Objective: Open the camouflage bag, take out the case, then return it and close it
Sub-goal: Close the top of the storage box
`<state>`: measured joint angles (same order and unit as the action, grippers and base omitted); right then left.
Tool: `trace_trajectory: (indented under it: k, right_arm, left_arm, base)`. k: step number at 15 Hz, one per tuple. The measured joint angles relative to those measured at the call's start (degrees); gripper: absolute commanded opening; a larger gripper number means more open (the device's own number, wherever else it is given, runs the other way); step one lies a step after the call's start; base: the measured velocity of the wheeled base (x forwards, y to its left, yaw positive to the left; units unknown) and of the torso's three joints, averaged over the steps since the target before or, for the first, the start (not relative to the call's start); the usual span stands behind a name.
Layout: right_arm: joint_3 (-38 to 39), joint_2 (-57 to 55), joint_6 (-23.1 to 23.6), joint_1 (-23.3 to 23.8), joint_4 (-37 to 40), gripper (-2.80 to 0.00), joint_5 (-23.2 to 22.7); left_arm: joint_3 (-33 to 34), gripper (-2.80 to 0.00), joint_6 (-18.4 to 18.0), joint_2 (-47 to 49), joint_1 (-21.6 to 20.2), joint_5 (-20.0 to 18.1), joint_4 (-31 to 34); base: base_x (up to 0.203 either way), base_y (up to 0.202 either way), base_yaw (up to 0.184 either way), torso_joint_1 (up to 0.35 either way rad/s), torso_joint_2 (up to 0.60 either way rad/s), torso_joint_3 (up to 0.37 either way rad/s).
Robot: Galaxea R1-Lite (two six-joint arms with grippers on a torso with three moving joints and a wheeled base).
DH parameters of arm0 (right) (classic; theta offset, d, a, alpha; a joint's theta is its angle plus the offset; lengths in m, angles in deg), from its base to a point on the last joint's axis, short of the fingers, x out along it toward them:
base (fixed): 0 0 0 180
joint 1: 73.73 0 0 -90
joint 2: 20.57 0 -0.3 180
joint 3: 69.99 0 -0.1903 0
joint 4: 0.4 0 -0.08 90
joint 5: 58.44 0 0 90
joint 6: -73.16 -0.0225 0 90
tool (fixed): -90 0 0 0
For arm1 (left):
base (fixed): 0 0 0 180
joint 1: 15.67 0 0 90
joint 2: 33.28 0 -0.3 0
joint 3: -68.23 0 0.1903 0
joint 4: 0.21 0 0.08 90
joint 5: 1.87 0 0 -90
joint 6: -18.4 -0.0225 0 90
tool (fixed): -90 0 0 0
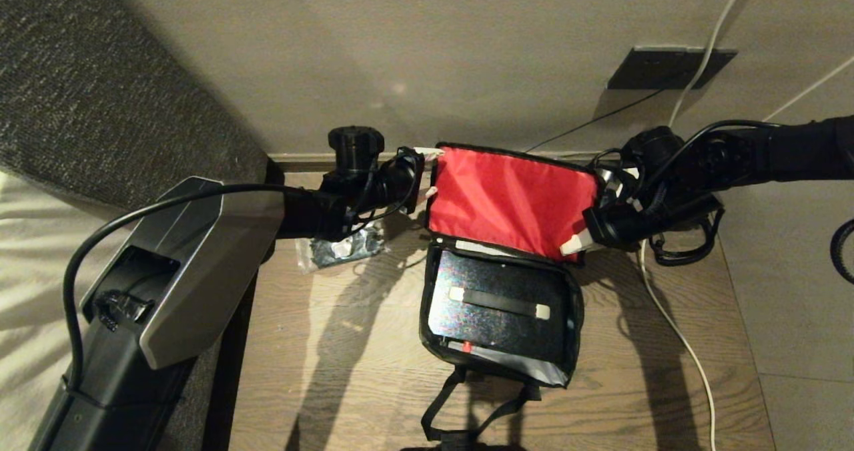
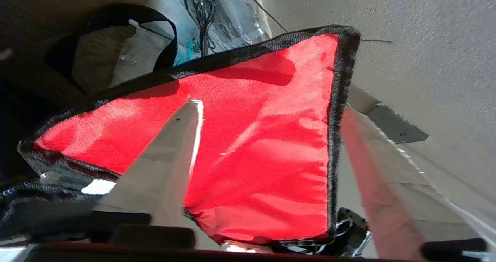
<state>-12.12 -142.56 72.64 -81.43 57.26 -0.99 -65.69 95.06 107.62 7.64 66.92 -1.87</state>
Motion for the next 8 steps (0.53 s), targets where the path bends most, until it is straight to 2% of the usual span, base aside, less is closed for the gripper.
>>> trace_trajectory:
  k: [2, 5, 8]
  right_arm:
    - [-0.1, 0.0, 0.0, 0.0, 0.0, -2.8, 0.0]
    - [0.1, 0.1, -0.1, 0.0, 0.2, -2.8, -0.1]
    - [0.1, 0.2, -0.1, 0.0, 0.3, -2.8, -0.1]
  left_arm:
    - [0.0, 0.0, -0.4, 0.8, 0.0, 0.1, -0.1]
    - [0.0, 0.0, -5.3, 1.8, -0.1, -0.1, 0.3]
    - [0.0, 0.0, -7.5, 1.7, -1.5, -0.2, 1.2]
  base:
    - [0.0, 0.0, 0.0, 0.0, 0.0, 0.0]
    - [0.0, 0.0, 0.0, 0.0, 0.0, 0.0]
    - [0.0, 0.0, 0.0, 0.0, 0.0, 0.0]
